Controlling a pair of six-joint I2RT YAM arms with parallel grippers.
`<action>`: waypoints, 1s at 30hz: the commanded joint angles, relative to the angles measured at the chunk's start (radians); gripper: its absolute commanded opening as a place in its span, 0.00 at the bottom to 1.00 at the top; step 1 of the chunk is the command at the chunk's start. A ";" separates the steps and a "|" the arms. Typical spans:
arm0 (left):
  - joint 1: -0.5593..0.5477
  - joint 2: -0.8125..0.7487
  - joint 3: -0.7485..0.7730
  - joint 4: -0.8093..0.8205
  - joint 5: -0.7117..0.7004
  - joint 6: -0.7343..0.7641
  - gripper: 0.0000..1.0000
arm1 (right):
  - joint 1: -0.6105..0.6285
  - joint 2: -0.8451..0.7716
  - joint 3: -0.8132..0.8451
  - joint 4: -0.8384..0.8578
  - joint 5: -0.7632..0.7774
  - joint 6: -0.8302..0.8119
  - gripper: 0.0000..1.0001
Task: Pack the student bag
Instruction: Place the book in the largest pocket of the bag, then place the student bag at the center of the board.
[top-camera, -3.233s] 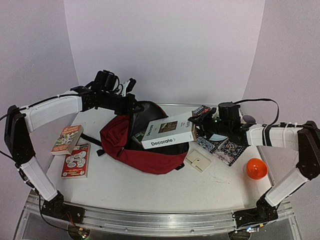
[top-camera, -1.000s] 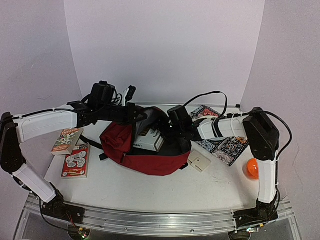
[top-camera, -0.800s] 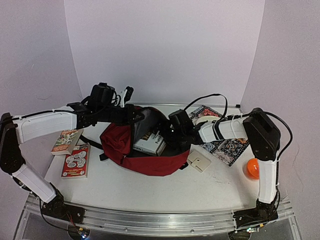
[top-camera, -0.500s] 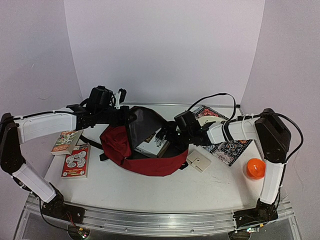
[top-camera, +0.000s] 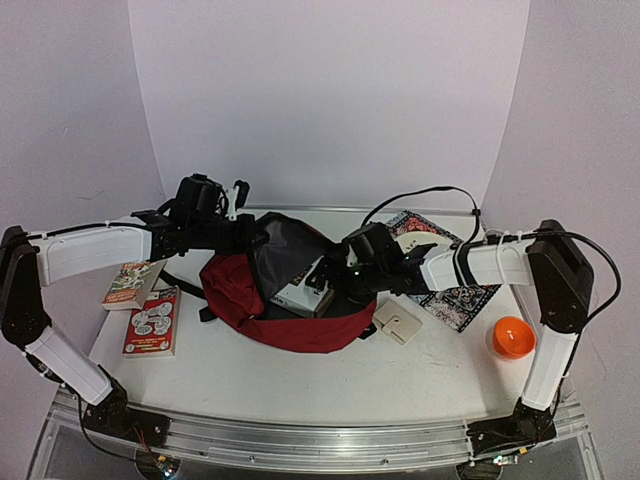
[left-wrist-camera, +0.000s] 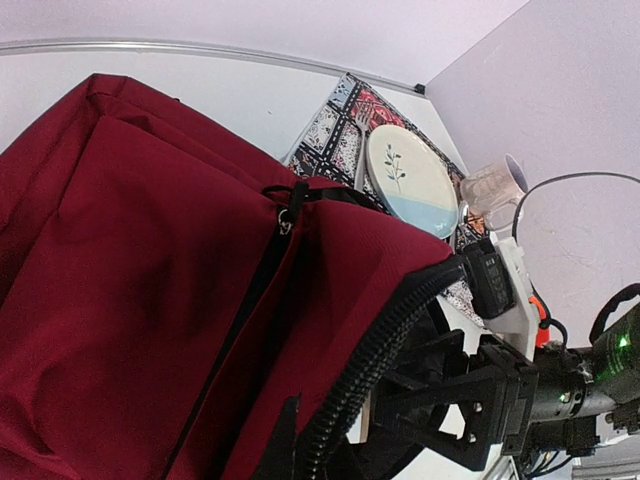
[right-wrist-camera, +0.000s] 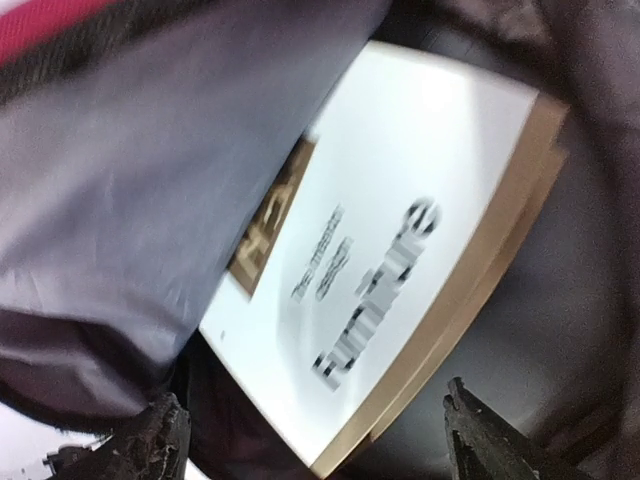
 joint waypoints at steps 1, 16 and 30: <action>-0.002 -0.038 0.016 -0.035 -0.068 0.018 0.03 | 0.025 -0.008 0.014 -0.019 -0.004 -0.020 0.87; 0.069 0.017 -0.001 -0.167 -0.413 0.060 0.56 | 0.025 -0.270 -0.101 -0.026 0.166 -0.240 0.97; 0.139 -0.033 0.054 -0.342 -0.368 0.188 0.97 | 0.026 -0.421 -0.201 -0.039 0.301 -0.409 0.98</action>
